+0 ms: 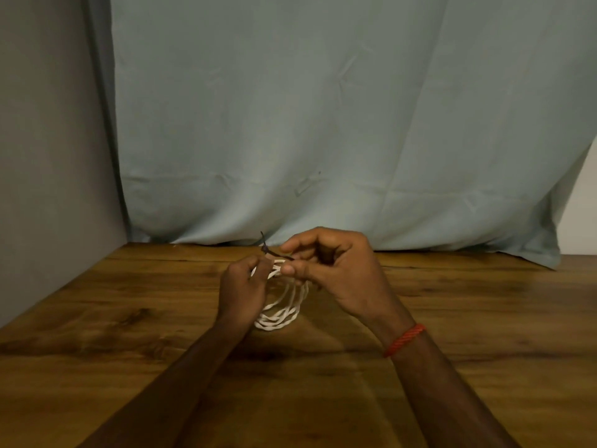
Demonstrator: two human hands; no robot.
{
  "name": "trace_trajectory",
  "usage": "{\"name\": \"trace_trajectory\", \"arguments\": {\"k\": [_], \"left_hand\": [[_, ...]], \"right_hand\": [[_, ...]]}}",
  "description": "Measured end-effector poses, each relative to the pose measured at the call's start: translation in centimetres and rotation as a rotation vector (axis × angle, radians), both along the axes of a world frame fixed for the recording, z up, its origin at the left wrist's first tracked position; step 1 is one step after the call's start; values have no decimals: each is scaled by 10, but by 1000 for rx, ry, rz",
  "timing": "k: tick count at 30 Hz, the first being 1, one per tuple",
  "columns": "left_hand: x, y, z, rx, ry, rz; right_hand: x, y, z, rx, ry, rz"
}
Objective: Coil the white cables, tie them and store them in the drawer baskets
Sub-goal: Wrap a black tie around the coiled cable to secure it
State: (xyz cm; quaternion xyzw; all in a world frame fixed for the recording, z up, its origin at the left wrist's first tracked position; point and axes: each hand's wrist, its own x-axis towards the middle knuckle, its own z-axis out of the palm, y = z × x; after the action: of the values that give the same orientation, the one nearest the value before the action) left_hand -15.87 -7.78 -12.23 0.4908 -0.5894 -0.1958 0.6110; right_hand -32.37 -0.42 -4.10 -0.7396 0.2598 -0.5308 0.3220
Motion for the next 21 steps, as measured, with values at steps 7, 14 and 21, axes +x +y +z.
{"name": "trace_trajectory", "arguments": {"k": [7, 14, 21], "left_hand": [[-3, 7, 6, 5, -17, 41], [-4, 10, 8, 17, 1, 67], [-8, 11, 9, 63, 61, 83]], "right_hand": [[-4, -3, 3, -30, -147, -164], [-5, -1, 4, -42, -108, -169], [-3, -3, -1, -15, -116, -185]]}}
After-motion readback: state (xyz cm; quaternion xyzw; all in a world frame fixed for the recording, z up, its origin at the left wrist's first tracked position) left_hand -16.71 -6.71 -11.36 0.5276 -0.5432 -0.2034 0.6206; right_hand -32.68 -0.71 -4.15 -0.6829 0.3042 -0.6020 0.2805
